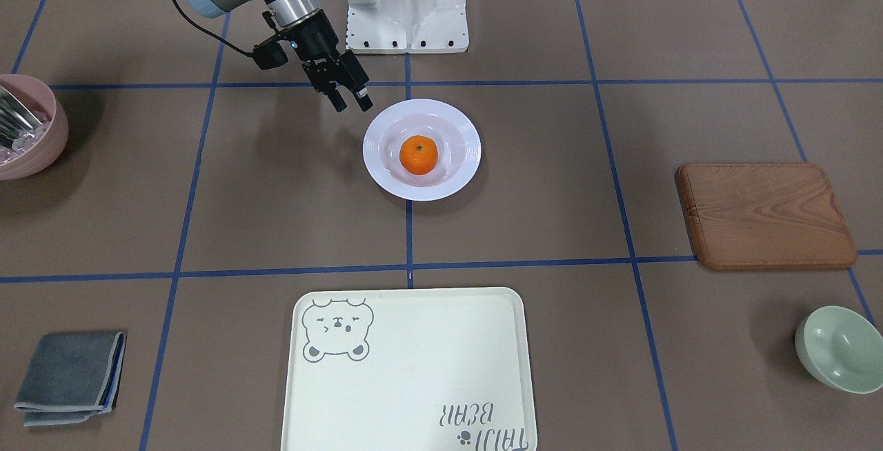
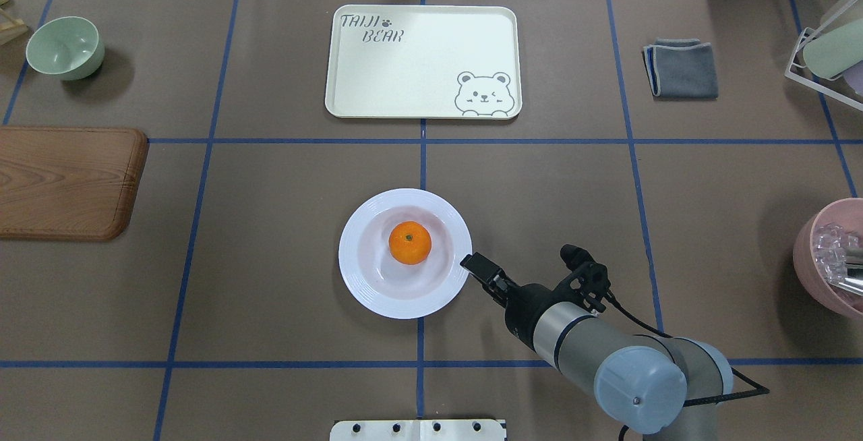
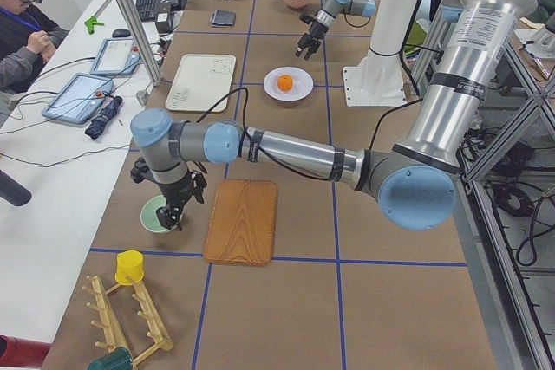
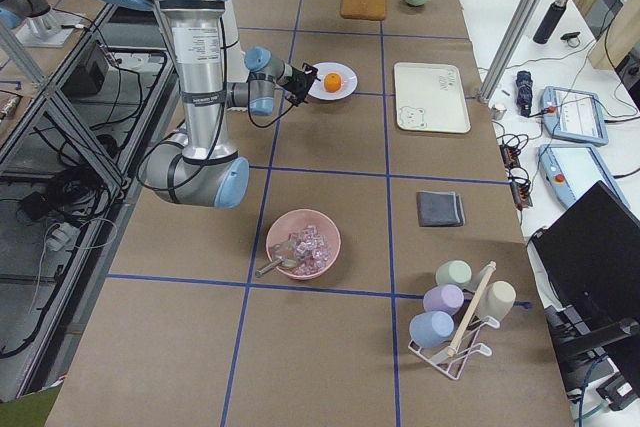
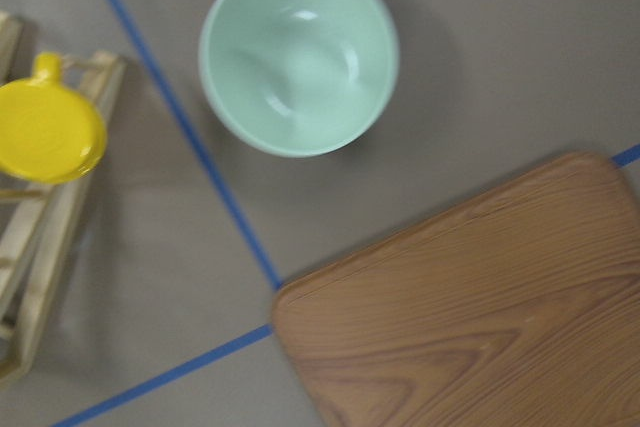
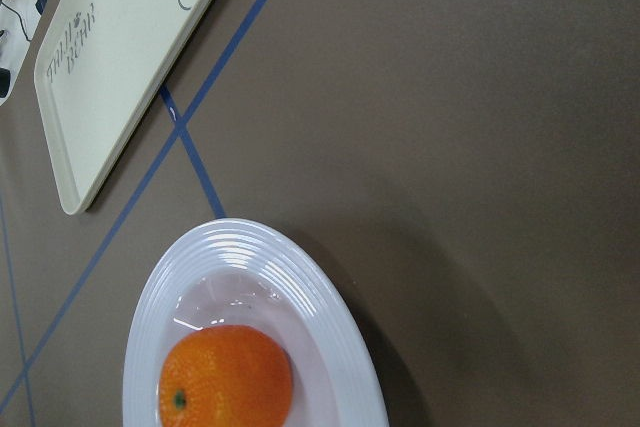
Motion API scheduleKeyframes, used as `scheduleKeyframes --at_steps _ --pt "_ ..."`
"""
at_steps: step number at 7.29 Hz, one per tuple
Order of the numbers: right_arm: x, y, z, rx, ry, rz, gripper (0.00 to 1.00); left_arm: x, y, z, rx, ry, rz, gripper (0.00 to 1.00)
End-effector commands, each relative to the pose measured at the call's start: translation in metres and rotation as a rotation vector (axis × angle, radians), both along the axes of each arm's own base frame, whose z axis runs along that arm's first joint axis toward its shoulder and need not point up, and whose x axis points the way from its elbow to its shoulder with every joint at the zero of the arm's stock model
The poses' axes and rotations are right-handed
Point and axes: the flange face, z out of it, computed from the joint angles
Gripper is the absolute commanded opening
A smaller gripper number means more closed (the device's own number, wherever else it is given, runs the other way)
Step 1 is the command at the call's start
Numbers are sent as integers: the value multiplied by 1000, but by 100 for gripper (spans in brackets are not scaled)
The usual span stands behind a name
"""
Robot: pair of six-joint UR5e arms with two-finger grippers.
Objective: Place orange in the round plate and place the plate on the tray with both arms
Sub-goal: 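Grasp the white plate rim nearest the robot with the right gripper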
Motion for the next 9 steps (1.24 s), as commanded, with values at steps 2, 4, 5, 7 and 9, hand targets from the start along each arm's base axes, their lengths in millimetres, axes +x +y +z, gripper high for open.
scheduleKeyframes --at_steps 2,4,5,7,9 --pt "-27 -2 -11 -19 -18 4 98 -42 68 89 -128 174 -116 98" --pt "-39 -1 -5 -54 -4 10 93 -45 74 94 -125 174 -125 98" --pt "-52 -4 -16 -56 1 14 86 -45 75 94 -127 174 -125 98" --pt "-59 -6 -18 -55 10 38 79 -45 75 94 -130 174 -128 98" --pt "-68 -7 -13 -53 27 47 65 -45 75 93 -129 175 -130 98"
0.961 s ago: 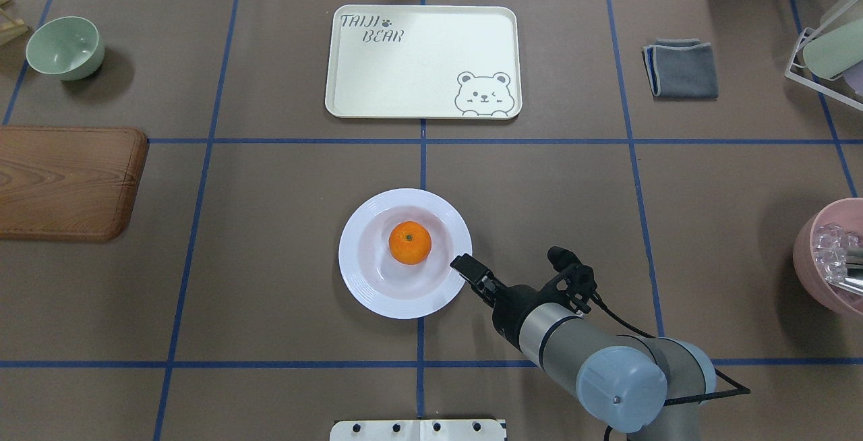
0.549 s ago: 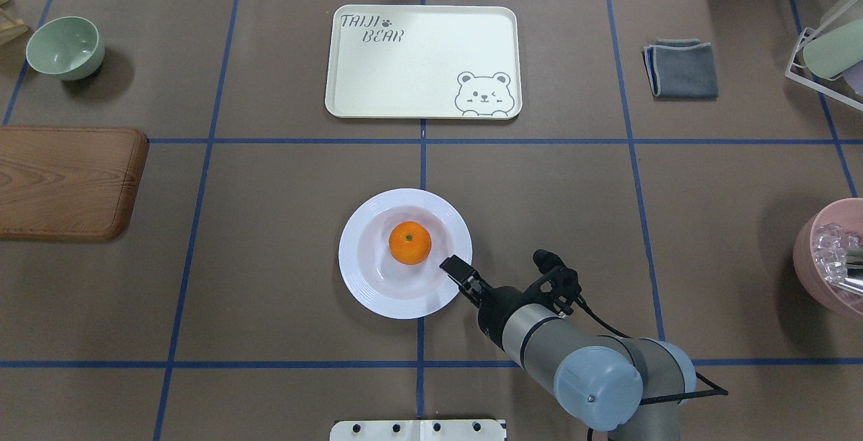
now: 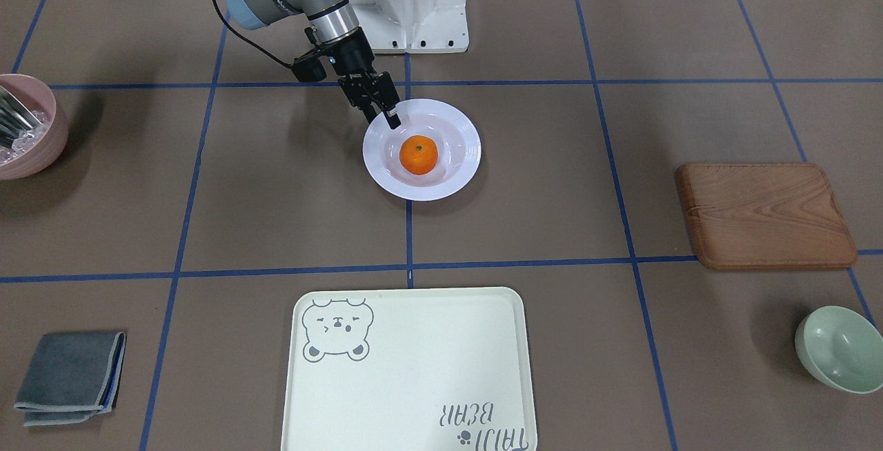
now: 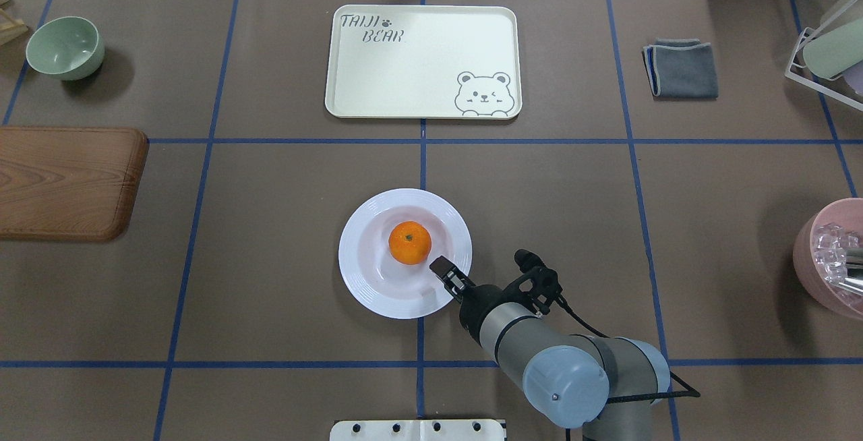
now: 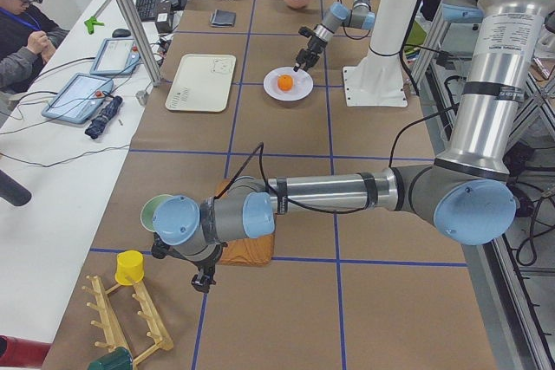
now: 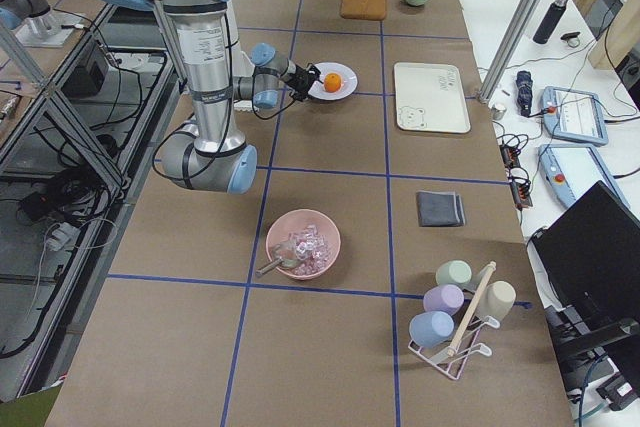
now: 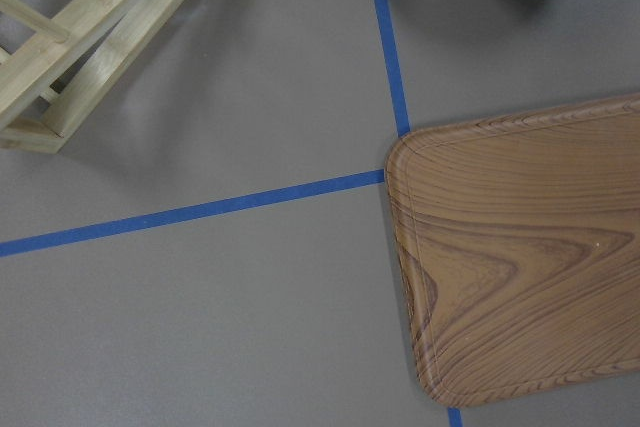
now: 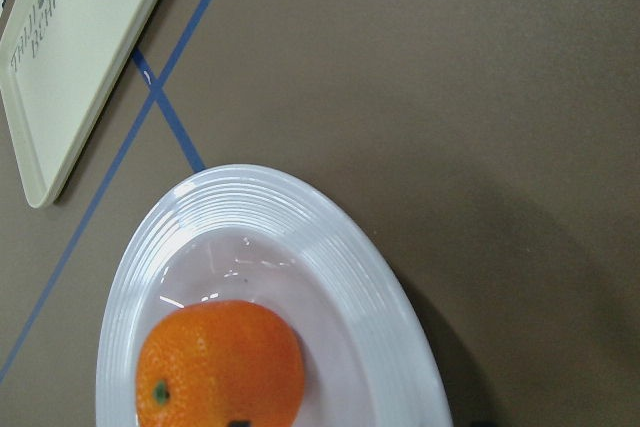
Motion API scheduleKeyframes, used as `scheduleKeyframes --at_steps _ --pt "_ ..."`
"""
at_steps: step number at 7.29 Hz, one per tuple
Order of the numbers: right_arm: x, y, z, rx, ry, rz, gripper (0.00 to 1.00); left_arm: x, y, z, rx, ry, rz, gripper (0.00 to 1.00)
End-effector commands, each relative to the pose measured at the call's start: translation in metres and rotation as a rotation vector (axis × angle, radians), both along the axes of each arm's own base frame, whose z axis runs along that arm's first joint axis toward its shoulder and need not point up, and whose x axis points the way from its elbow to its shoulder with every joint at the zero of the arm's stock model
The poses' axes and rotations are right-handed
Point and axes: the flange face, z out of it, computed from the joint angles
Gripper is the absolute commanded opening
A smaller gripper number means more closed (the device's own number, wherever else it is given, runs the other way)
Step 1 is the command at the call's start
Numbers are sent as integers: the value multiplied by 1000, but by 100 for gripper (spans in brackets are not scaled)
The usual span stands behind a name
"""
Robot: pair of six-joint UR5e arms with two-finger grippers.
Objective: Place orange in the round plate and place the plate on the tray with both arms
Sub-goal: 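Grasp the white plate rim nearest the robot with the right gripper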
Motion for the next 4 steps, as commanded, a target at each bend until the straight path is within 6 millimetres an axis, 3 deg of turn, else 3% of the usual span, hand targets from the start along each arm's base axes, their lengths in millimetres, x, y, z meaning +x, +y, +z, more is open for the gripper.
scheduleKeyframes --at_steps 1,3,4 --pt "-6 -1 -1 2 4 7 58 2 0 -1 2 1 1 98" --pt "-7 0 0 2 7 7 2 0 0 -1 0 1 -3 98" --pt "-8 0 4 11 36 15 0 0 0 -2 1 2 -3 98"
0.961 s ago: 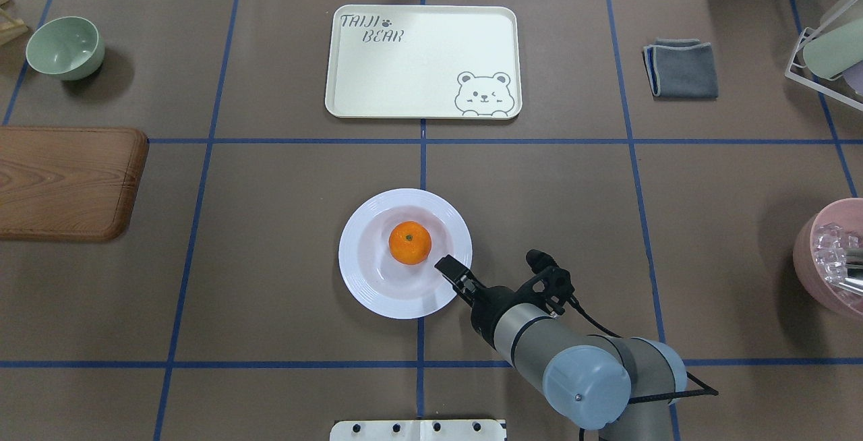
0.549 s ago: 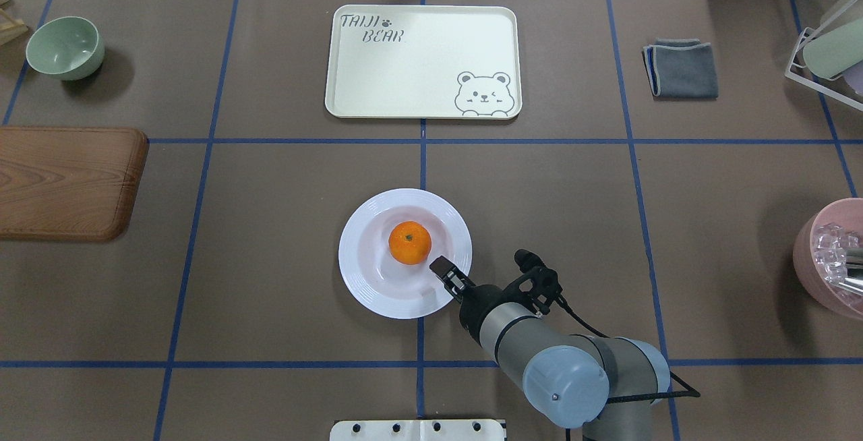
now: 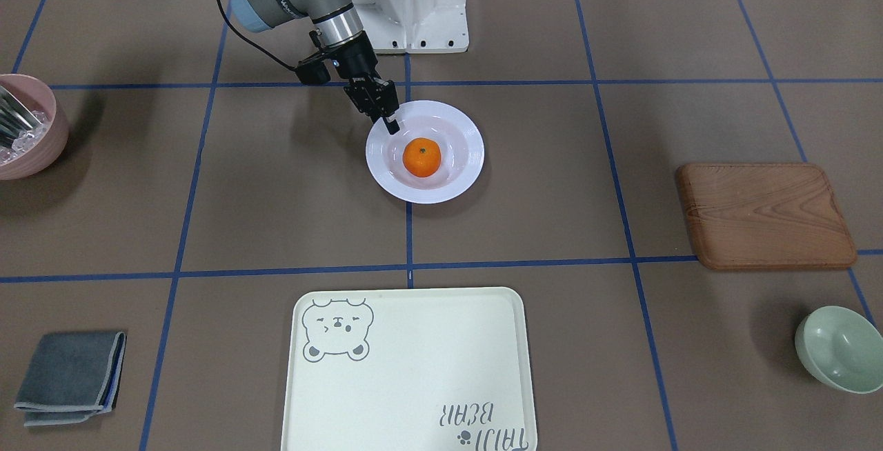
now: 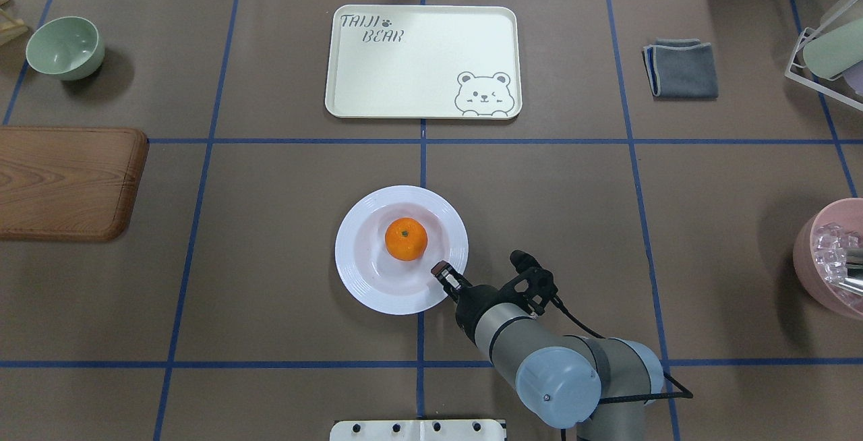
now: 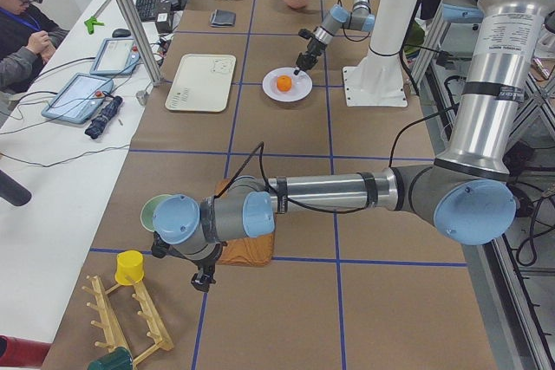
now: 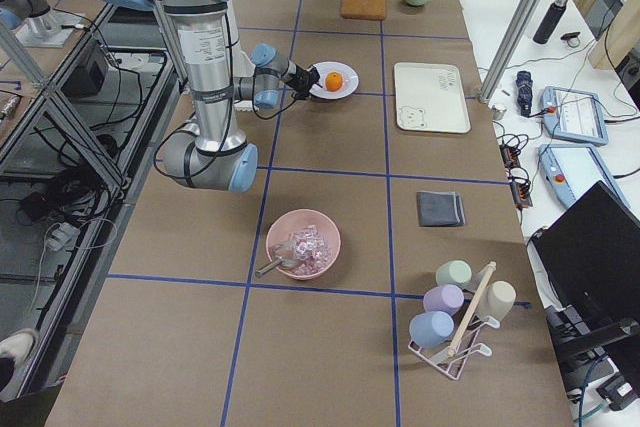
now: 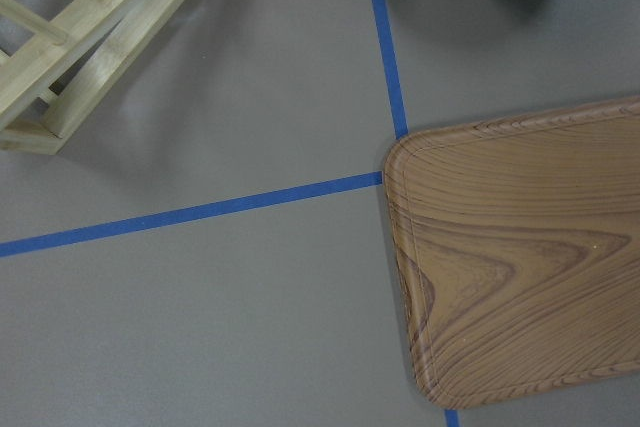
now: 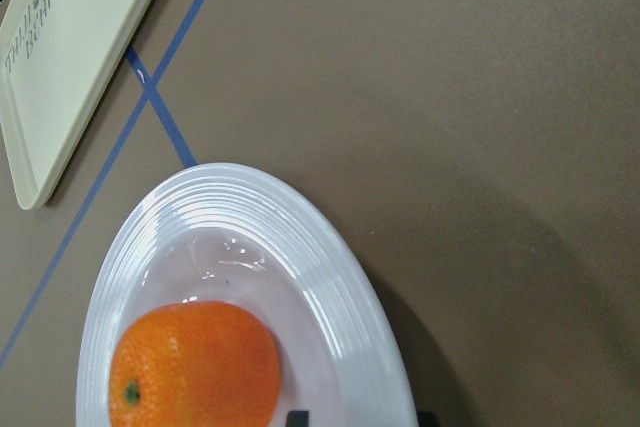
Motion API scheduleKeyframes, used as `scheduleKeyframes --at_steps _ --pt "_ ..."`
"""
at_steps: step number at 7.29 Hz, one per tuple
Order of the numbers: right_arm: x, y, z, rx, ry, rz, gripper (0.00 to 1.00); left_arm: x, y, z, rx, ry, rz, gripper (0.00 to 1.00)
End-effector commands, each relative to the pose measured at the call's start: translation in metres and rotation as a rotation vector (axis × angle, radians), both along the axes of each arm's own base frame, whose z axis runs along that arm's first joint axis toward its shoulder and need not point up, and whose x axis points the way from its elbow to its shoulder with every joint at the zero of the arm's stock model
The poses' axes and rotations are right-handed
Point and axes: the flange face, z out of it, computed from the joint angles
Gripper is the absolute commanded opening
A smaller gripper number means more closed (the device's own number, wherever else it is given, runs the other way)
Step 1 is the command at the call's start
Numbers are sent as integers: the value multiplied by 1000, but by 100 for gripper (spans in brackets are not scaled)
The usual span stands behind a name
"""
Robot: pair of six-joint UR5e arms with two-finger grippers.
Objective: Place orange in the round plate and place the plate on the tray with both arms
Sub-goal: 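Grasp the white plate rim nearest the robot with the right gripper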
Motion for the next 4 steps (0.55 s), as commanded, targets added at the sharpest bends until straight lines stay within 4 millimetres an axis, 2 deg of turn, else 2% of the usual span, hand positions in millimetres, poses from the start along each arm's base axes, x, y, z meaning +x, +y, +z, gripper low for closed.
scheduleKeyframes --at_steps 1,3,4 --pt "0 0 3 14 28 16 0 0 0 -2 3 1 -1 98" --pt "12 -5 -15 20 -11 35 0 0 -1 -4 8 0 -1 98" --pt "27 -6 -35 26 -60 52 0 0 -1 -4 8 0 -1 98"
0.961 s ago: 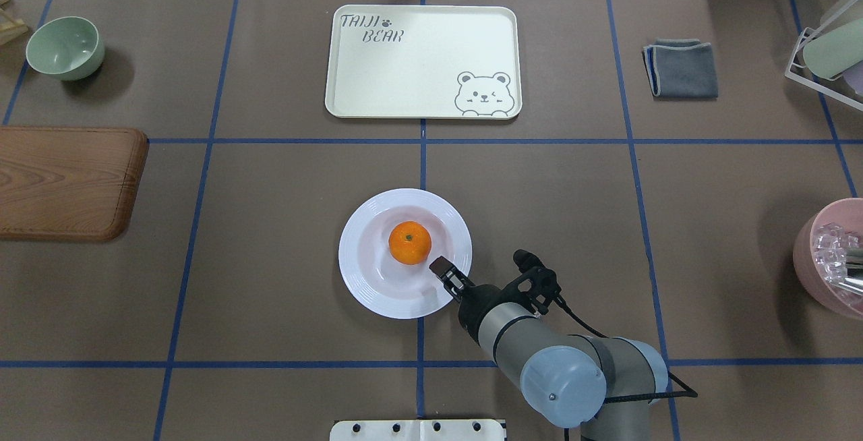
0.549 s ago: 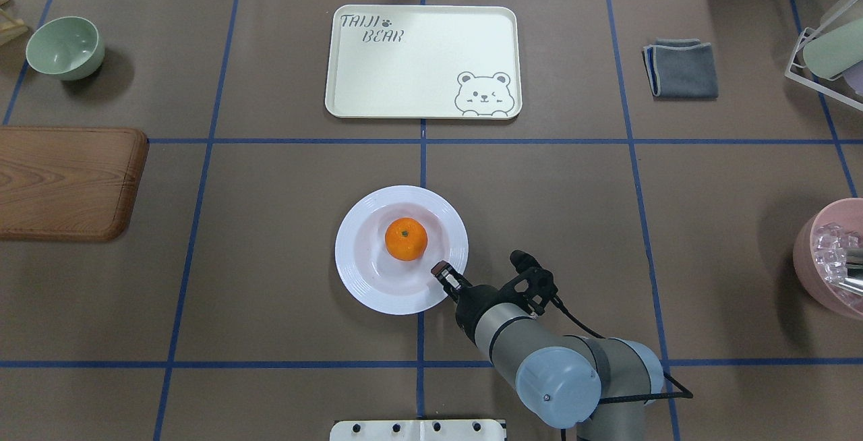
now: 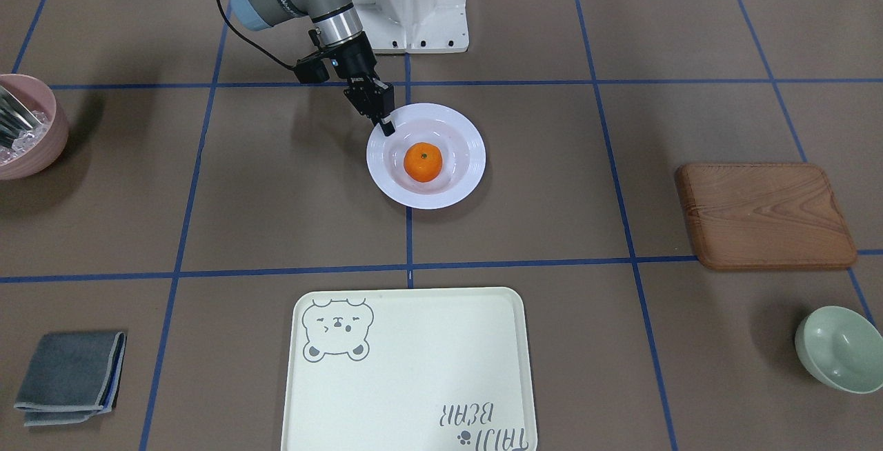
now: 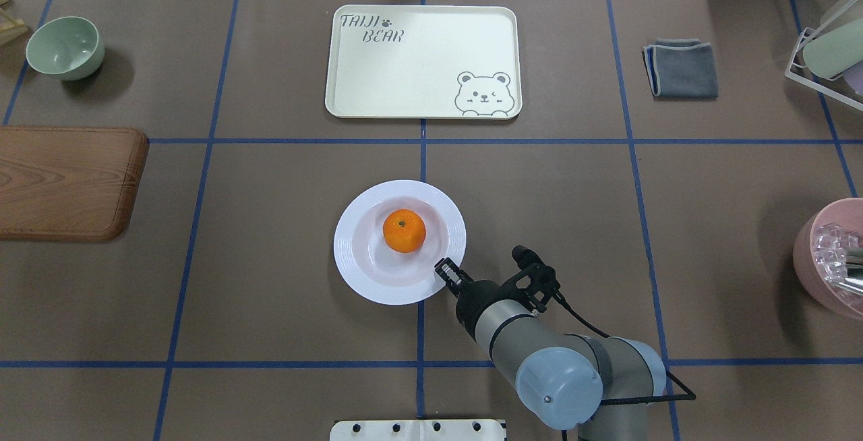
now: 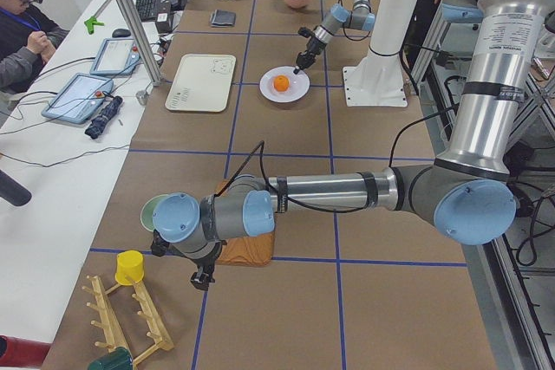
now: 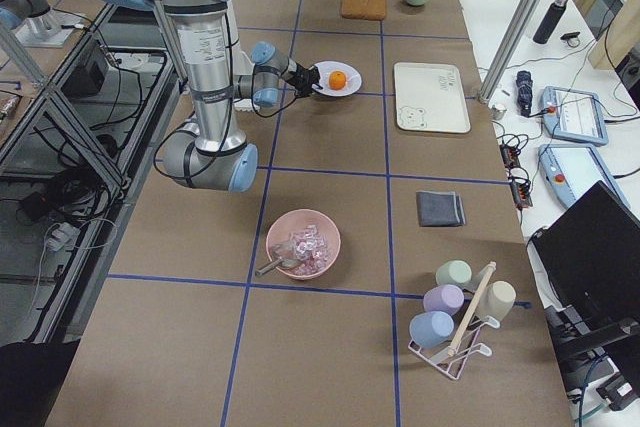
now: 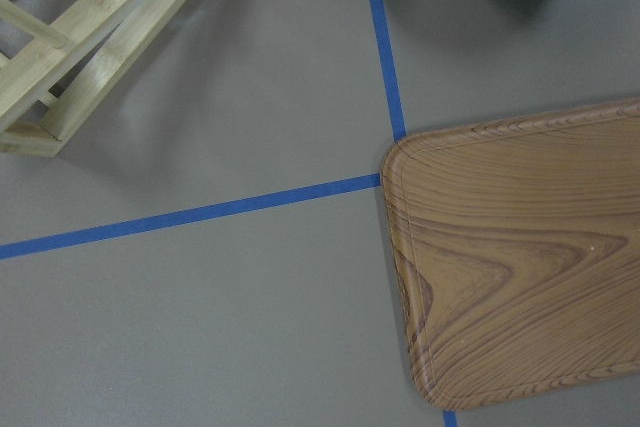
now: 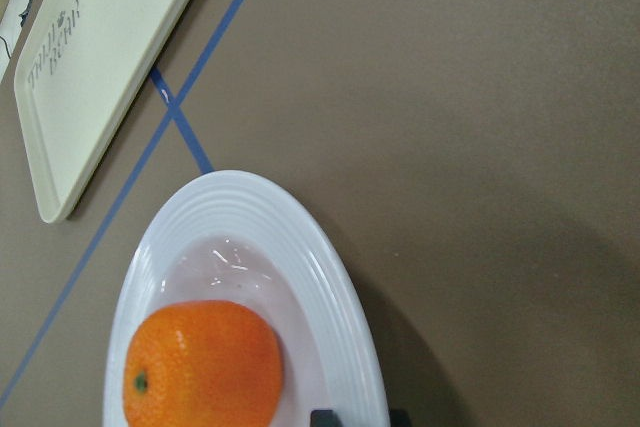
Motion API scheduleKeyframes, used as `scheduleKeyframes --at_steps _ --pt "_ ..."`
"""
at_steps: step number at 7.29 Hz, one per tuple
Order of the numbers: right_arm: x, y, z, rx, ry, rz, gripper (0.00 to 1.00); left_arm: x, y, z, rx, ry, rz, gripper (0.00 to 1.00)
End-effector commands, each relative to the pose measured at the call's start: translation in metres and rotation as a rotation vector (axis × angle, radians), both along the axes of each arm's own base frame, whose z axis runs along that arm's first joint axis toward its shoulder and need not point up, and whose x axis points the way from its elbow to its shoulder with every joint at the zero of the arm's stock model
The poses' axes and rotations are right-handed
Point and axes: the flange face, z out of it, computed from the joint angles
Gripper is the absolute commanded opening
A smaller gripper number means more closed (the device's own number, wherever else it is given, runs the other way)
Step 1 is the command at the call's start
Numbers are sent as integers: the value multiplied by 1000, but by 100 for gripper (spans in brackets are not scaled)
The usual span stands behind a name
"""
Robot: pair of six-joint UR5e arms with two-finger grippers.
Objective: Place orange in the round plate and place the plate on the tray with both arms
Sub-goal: 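Grasp the white plate rim nearest the robot with the right gripper, then slide the plate with the right gripper toward the cream bear tray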
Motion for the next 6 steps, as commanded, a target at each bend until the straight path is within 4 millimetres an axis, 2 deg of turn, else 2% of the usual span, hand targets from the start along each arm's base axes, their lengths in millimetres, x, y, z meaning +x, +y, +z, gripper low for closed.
scheduleKeyframes --at_steps 1,4,6 --pt "26 -2 -35 14 -84 40 0 0 0 0 1 0 0 98" --pt "48 -15 -55 -5 -158 89 0 0 1 0 0 0 -1 98" --pt "63 -26 -68 6 -276 133 0 0 3 -11 16 -4 -4 98"
